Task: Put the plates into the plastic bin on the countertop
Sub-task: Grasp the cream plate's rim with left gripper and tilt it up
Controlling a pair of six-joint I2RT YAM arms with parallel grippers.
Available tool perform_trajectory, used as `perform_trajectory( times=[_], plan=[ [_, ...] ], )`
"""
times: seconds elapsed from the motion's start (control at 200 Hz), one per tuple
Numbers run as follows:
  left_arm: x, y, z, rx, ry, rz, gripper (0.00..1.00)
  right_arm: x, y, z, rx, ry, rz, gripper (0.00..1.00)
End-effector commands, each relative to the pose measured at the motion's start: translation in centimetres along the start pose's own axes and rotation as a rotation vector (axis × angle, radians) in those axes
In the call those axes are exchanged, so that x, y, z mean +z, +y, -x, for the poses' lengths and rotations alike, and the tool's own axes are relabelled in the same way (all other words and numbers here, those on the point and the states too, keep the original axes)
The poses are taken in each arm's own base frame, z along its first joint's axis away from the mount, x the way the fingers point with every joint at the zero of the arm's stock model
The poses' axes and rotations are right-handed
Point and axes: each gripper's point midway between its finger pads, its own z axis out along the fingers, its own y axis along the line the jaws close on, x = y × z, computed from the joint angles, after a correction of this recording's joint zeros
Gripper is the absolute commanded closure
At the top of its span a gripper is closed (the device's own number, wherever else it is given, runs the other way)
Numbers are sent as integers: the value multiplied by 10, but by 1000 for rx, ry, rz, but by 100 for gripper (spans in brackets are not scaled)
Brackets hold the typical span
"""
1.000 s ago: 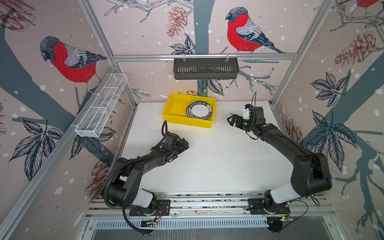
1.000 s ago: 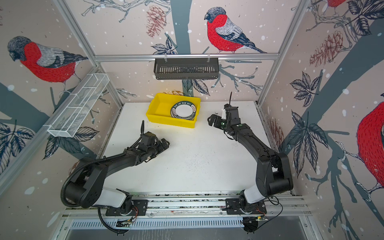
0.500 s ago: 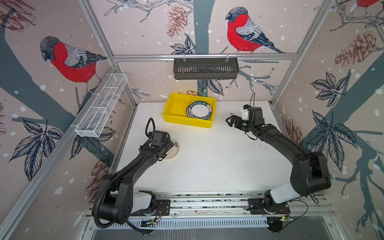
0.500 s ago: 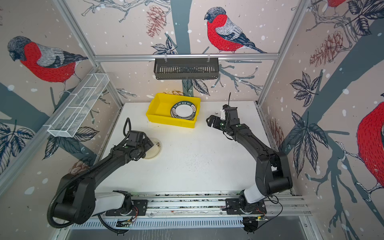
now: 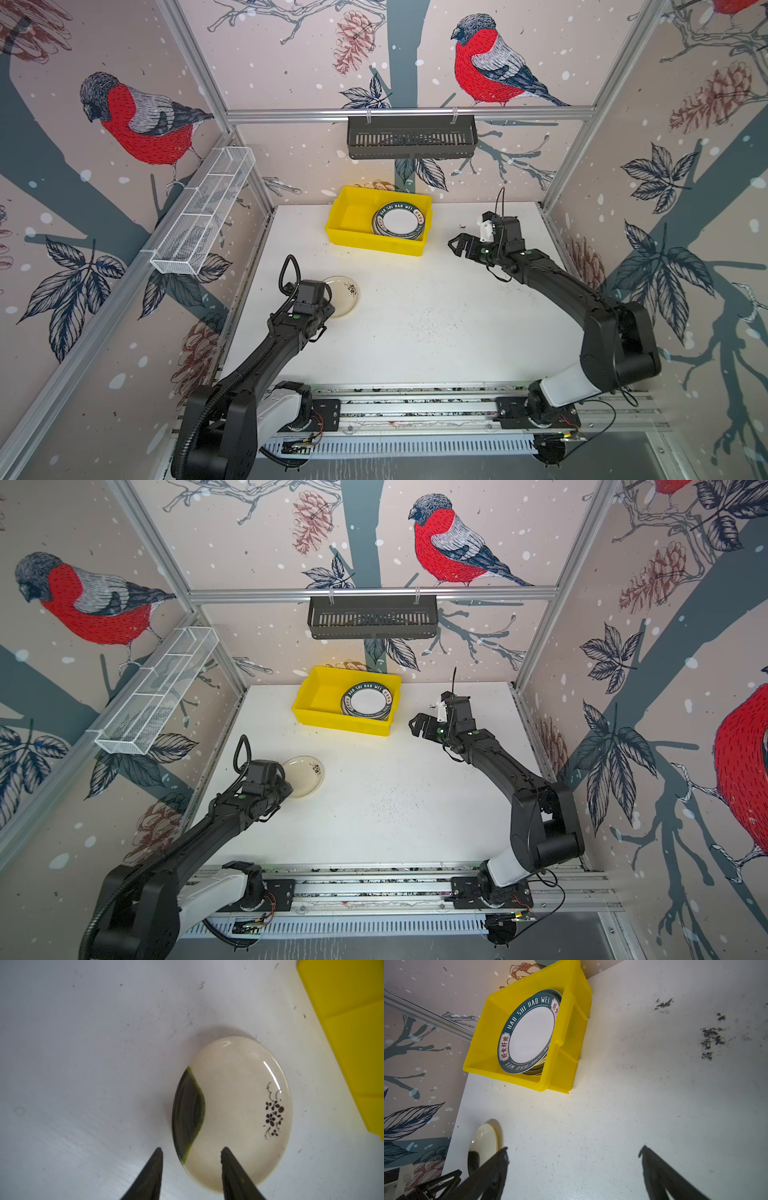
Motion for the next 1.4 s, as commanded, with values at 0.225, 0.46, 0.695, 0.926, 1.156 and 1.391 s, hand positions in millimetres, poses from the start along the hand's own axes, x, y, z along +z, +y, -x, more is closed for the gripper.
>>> perform_trajectory(
  times=[0.225, 0.46, 0.695, 0.926, 1.156, 1.391],
  plan=[
    [16, -6, -9, -67, -3, -94, 42, -6, 3, 8, -23, -40, -15, 1],
    [20, -4, -11, -132, -38, -152, 49, -17, 3, 15, -29, -79, -37, 1],
    [21, 3, -13, -158, -65, -168, 71, -15, 5, 14, -20, -75, -36, 1],
    [30, 4, -19, -126, -38, -157, 74, -15, 10, 15, -30, -74, -30, 1],
    [36, 0, -17, -107, -36, -149, 79, -18, 12, 15, -32, -78, -34, 1],
    [37, -4, -11, -69, -53, -139, 92, -13, 32, 7, -24, -41, 96, 0]
  ],
)
